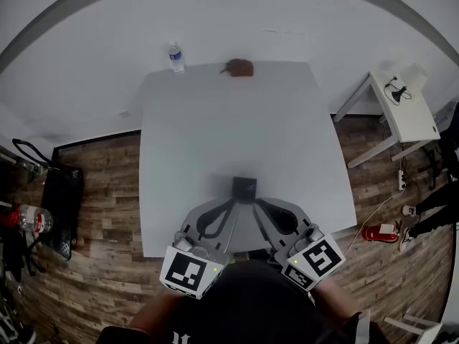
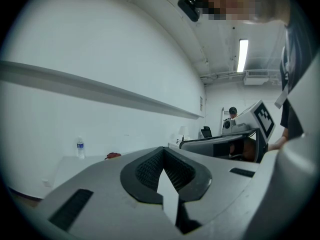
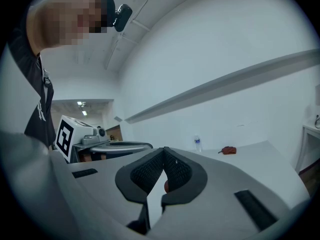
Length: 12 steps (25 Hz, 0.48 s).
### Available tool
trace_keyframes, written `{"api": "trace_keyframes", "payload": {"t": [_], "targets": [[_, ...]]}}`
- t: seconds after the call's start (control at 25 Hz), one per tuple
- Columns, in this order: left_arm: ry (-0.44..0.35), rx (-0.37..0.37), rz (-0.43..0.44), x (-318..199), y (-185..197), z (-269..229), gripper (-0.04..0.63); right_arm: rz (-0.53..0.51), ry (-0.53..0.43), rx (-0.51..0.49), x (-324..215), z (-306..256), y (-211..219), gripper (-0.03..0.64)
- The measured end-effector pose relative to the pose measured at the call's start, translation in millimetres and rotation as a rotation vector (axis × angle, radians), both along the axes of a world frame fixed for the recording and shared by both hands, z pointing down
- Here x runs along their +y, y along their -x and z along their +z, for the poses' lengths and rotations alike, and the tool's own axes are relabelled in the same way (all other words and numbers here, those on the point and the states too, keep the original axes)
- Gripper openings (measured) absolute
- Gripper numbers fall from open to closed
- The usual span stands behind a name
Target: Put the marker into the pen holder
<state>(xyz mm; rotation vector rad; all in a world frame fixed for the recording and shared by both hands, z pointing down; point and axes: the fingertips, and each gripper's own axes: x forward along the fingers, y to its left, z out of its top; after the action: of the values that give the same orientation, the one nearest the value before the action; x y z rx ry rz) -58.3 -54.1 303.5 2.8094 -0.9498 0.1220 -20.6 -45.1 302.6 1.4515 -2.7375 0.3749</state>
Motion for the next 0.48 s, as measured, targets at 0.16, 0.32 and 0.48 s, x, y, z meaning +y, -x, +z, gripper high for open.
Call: {"api": "trace_keyframes", "payload": {"t": [0.16,0.32,0.48], "targets": [[0.006,0.001,-0.001,0.2,-1.1,0.7,0.005,0.004,0.004,0.003,0.8,0.7,-1.7,0.015],[0.01,-0.006,0.0,-2.1,-6.2,3.5,0.005,0.003,0.012,0.003,-0.4,2.3,-6.7,0.015],[0.013,-0.015,-0.003,-2.2,-8.2,7.6,0.005,0.003,0.014,-0.001,-0.6,3.6,-9.0,0.015]]}}
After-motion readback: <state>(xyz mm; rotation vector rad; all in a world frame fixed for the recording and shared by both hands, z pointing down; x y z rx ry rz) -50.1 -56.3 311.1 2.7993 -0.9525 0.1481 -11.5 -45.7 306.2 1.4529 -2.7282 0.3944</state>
